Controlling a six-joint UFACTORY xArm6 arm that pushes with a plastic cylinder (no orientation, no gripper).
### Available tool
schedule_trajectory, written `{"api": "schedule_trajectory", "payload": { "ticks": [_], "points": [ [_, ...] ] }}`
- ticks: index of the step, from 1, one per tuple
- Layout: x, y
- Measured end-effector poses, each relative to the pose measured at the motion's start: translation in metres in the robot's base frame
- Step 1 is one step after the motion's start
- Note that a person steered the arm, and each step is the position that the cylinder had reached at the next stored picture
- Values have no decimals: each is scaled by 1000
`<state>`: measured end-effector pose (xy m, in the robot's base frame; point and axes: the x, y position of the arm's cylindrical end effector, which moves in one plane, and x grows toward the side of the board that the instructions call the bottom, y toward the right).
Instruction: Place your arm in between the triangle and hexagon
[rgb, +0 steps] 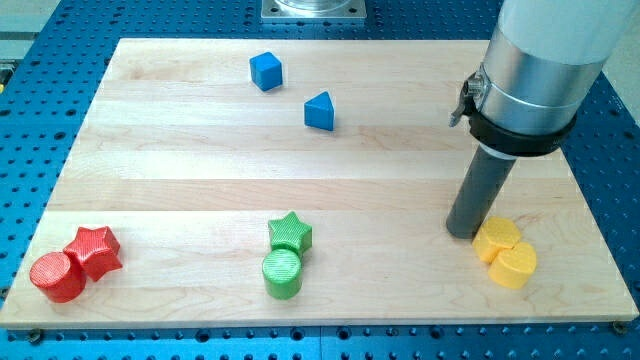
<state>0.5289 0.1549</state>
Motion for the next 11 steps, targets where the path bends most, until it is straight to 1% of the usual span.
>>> {"api": "schedule_trajectory", "payload": {
  "ticks": [2,3,4,6,8,9,10,11],
  "points": [
    [1,3],
    [-8,3],
    [-9,6],
    [-38,6],
    [-91,-13],
    [-100,-28],
    [-100,-28],
    [-96,-47]
  ]
}}
